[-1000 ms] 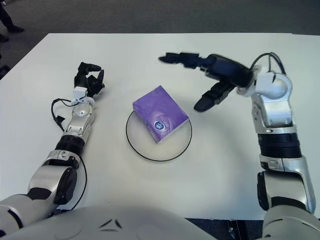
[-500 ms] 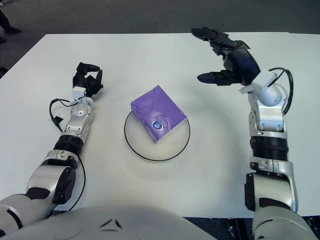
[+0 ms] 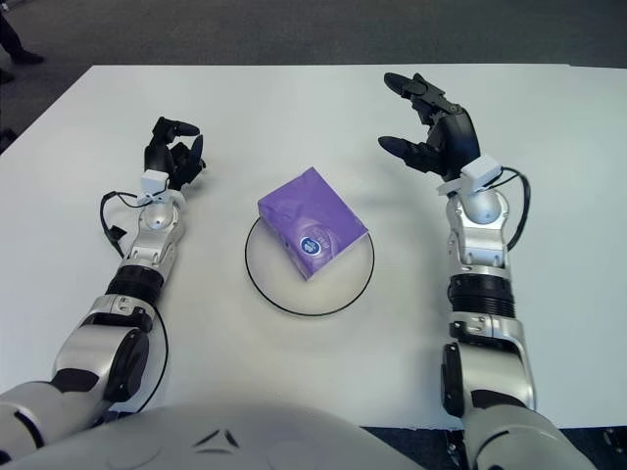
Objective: Put the tissue paper into the plate.
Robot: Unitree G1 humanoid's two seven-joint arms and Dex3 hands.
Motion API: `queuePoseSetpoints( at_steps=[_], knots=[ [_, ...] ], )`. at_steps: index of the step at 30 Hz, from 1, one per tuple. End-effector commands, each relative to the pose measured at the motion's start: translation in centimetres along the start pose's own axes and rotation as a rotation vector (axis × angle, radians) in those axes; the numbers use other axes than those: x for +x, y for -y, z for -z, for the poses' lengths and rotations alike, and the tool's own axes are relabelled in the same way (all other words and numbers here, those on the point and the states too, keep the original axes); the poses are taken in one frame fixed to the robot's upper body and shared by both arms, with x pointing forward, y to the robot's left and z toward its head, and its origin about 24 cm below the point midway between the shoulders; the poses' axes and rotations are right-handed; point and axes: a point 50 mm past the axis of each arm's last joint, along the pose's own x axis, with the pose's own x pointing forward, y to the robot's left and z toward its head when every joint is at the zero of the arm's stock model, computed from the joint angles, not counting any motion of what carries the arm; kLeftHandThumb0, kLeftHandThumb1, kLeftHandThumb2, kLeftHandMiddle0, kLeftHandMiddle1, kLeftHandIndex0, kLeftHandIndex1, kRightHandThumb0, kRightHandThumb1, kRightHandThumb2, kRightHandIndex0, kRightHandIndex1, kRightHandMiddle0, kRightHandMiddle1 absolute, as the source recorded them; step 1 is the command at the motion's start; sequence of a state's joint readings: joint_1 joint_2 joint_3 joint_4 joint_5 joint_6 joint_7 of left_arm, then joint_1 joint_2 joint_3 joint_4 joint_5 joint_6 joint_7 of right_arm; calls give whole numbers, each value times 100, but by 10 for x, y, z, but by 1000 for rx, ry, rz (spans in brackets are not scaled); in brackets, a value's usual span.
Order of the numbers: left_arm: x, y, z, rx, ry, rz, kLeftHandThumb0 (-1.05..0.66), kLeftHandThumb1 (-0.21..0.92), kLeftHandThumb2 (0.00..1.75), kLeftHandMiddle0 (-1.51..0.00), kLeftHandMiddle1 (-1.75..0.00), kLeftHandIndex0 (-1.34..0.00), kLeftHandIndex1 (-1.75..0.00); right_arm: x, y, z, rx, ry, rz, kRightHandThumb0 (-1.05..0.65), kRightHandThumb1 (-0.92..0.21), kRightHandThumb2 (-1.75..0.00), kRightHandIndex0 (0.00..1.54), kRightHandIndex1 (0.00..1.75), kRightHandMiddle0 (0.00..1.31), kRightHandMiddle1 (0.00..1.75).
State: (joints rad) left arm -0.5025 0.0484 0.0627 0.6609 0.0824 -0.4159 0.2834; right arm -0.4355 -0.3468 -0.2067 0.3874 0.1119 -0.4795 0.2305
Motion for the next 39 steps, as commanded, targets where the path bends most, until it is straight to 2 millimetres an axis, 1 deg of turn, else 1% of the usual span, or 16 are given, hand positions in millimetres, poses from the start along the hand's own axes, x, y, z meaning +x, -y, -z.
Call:
queuePoseSetpoints(
  at_steps=[1, 2, 3, 4, 5, 7, 8, 10, 11, 12, 13, 14, 17, 20, 24, 39],
  knots=[
    [-28, -2, 31, 13, -113, 24, -37, 85, 45, -81, -175, -42, -156, -8, -1, 9, 34, 12, 87, -28, -92, -23, 81, 11, 66, 17],
    [-29, -1, 30, 7, -105, 33, -37, 85, 45, -81, -175, -42, -156, -11, -2, 11, 46, 9, 113, -27, -92, -24, 84, 12, 67, 18],
    [-29, 0, 30, 2, -100, 38, -37, 85, 46, -81, -175, -42, -156, -13, -3, 12, 52, 7, 129, -29, -92, -25, 85, 13, 62, 44],
    [-29, 1, 29, -3, -92, 44, -37, 85, 46, -81, -175, -42, -156, -15, -4, 14, 61, 2, 149, -31, -92, -29, 87, 14, 52, 85],
    [-29, 1, 28, -7, -87, 49, -37, 85, 46, -81, -175, -42, -156, -16, -6, 15, 66, -2, 163, -32, -92, -32, 88, 15, 46, 111],
    [-29, 2, 27, -17, -75, 56, -37, 85, 46, -82, -175, -42, -156, -20, -8, 17, 73, -15, 191, -33, -92, -35, 90, 17, 39, 134],
    [-30, 2, 27, -21, -71, 58, -37, 84, 46, -82, -175, -42, -156, -22, -8, 17, 76, -22, 202, -34, -92, -37, 90, 18, 37, 144],
    [-30, 2, 27, -28, -63, 61, -37, 84, 46, -82, -175, -42, -156, -25, -9, 19, 90, -45, 231, -34, -92, -38, 90, 19, 35, 151],
    [-30, 2, 26, -31, -60, 62, -37, 84, 46, -83, -175, -42, -156, -27, -10, 19, 99, -58, 246, -22, -92, -35, 77, 60, 31, 152],
    [-30, 2, 26, -35, -56, 64, -37, 84, 47, -83, -175, -42, -156, -28, -10, 20, 108, -72, 262, -18, -92, -35, 72, 75, 30, 152],
    [-30, 2, 26, -37, -54, 65, -37, 84, 47, -83, -175, -42, -156, -30, -11, 20, 113, -81, 272, -11, -92, -34, 65, 96, 27, 152],
    [-30, 3, 26, -40, -51, 65, -37, 84, 47, -83, -175, -42, -156, -32, -13, 21, 122, -102, 284, -8, -92, -33, 61, 110, 26, 153],
    [-31, 3, 25, -46, -45, 66, -36, 84, 47, -84, -175, -41, -157, -38, -16, 22, 139, -145, 306, -3, -92, -31, 56, 126, 25, 151],
    [-32, 3, 24, -54, -37, 64, -36, 84, 47, -85, -175, -41, -157, -45, -20, 25, 151, -191, 316, -1, -92, -30, 56, 131, 26, 149],
    [-33, 2, 23, -72, -25, 58, -36, 85, 47, -86, -175, -40, -157, -51, -24, 28, 157, -232, 311, -1, -92, -29, 56, 133, 27, 148],
    [-38, 1, 23, -115, 0, 52, -36, 86, 45, -88, -175, -39, -158, -60, -28, 38, 184, -367, 297, -1, -92, -26, 59, 129, 30, 147]
  ],
)
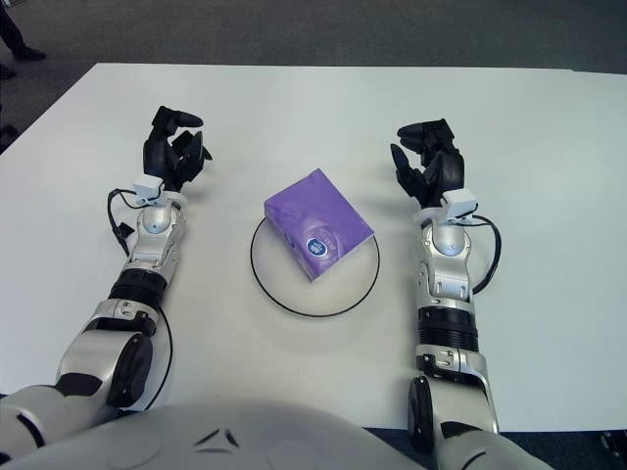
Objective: Put the tissue paper into the plate.
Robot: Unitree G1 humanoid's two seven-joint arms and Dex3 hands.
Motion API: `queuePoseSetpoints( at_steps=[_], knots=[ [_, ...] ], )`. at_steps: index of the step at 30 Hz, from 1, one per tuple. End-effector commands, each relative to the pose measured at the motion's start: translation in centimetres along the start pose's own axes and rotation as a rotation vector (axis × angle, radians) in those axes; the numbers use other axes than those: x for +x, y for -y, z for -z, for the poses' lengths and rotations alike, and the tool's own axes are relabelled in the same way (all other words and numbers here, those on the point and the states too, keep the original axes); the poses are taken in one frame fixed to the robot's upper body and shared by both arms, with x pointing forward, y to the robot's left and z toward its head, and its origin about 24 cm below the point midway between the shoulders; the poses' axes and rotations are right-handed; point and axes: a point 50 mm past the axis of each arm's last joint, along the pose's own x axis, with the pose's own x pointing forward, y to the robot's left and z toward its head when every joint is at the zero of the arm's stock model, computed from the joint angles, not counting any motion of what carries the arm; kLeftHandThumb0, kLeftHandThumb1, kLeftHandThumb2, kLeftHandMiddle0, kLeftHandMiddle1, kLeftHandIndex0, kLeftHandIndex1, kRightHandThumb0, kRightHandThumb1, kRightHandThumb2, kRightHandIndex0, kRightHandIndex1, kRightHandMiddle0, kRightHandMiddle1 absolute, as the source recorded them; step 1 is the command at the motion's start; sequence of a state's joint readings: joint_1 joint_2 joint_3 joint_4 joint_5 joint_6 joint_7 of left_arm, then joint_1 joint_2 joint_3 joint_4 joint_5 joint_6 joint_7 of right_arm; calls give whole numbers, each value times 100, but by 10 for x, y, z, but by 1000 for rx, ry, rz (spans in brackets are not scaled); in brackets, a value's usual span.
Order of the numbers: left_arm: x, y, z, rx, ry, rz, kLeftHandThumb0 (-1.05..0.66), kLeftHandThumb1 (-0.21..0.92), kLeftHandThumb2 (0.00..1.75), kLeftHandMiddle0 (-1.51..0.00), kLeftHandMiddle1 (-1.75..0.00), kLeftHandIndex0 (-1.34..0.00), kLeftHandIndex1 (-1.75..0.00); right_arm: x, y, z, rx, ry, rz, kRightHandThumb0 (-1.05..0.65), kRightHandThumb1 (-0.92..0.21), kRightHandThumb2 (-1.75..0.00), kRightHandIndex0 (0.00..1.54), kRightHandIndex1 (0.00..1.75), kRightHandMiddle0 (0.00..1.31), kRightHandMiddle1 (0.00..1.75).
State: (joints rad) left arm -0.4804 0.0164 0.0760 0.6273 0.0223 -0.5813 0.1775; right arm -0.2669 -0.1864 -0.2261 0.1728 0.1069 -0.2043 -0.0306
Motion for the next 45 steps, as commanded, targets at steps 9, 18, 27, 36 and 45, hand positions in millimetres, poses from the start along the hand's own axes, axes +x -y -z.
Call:
queuePoseSetpoints(
  at_steps=[9, 18, 27, 36, 45],
  knots=[
    [-40, -6, 35, -1, -156, -18, -36, 88, 42, -90, -175, -38, -158, -25, 0, 35, -30, -240, -1, -1, -92, -26, 60, 130, 31, 145],
    [-41, -6, 37, -3, -174, -17, -36, 90, 40, -90, -175, -37, -159, -26, 3, 44, -80, -303, -5, -1, -92, -25, 61, 129, 32, 144],
    [-41, -7, 40, -8, -203, -18, -35, 91, 39, -90, -175, -36, -159, -25, 4, 49, -87, -317, -7, -1, -92, -23, 63, 126, 33, 143],
    [-40, -7, 42, -13, -232, -16, -35, 92, 38, -90, -175, -36, -159, -24, 4, 51, -95, -320, -6, -1, -92, -23, 64, 124, 34, 144],
    [-40, -8, 44, -11, -267, -9, -35, 92, 38, -91, -175, -36, -160, -23, 3, 55, -103, -323, 2, -1, -92, -22, 64, 124, 34, 143]
  ],
)
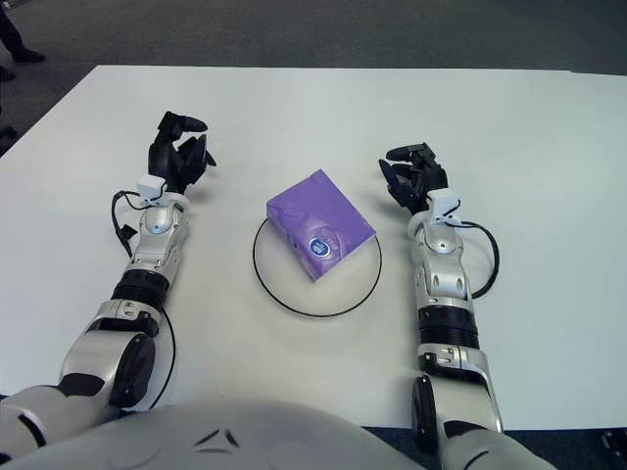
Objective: Put the tissue paper into the plate.
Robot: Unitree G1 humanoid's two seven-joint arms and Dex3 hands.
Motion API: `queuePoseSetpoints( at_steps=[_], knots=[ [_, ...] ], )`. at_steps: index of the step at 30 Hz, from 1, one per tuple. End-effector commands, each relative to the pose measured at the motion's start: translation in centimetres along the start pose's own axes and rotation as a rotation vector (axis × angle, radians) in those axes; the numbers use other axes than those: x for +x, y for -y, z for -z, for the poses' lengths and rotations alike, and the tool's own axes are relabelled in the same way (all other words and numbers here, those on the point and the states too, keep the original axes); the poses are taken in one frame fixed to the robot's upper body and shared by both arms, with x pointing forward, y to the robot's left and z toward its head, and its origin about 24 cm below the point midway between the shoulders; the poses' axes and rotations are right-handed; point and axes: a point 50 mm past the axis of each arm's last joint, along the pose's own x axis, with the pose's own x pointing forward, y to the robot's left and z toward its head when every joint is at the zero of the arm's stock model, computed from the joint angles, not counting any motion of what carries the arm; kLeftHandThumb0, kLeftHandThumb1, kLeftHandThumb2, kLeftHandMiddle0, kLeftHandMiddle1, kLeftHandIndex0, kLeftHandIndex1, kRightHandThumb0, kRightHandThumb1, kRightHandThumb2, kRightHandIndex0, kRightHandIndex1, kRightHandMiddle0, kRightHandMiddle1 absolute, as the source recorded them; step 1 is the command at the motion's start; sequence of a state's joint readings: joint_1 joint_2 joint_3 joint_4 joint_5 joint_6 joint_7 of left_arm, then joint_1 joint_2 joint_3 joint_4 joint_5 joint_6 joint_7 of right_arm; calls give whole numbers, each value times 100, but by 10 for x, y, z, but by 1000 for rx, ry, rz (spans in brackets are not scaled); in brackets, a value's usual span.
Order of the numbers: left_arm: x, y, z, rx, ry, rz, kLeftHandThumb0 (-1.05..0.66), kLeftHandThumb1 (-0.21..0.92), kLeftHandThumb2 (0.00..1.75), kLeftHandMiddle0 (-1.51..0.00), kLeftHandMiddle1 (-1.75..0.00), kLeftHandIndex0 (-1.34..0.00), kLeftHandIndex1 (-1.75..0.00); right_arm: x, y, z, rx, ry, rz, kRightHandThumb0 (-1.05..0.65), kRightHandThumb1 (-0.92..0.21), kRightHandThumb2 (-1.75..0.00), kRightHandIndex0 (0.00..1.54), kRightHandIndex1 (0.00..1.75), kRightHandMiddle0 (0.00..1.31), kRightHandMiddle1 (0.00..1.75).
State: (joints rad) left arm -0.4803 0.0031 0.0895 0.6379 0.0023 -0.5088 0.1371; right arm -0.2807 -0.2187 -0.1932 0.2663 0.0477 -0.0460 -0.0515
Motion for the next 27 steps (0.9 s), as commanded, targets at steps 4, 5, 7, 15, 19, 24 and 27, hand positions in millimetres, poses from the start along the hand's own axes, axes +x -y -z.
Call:
queuePoseSetpoints(
  at_steps=[4, 5, 7, 15, 19, 24, 27],
  knots=[
    [-35, -11, 38, 8, -199, -25, -35, 92, 38, -91, -175, -36, -160, -15, -1, 29, -2, -94, 12, -1, -92, -22, 64, 123, 34, 143],
    [-35, -11, 38, 9, -203, -25, -35, 92, 38, -91, -175, -36, -160, -15, -1, 29, -3, -93, 13, -1, -92, -22, 64, 123, 34, 143],
    [-35, -11, 39, 10, -207, -24, -35, 92, 38, -91, -175, -35, -160, -15, -1, 30, -3, -93, 14, -1, -92, -22, 64, 123, 34, 143],
    [-35, -14, 40, 10, -221, -21, -35, 92, 38, -90, -175, -35, -160, -16, -1, 31, -7, -89, 22, -1, -92, -22, 65, 122, 35, 144],
    [-35, -14, 40, 9, -225, -22, -35, 92, 38, -90, -175, -35, -160, -16, -2, 32, -9, -86, 25, -1, -92, -22, 65, 122, 35, 144],
    [-35, -15, 41, 10, -229, -22, -35, 92, 38, -90, -175, -35, -160, -16, -2, 33, -13, -85, 26, -1, -92, -22, 65, 122, 35, 143],
    [-35, -16, 41, 10, -231, -22, -35, 92, 38, -90, -175, -35, -160, -16, -2, 33, -15, -85, 26, -1, -92, -21, 65, 122, 35, 143]
  ],
)
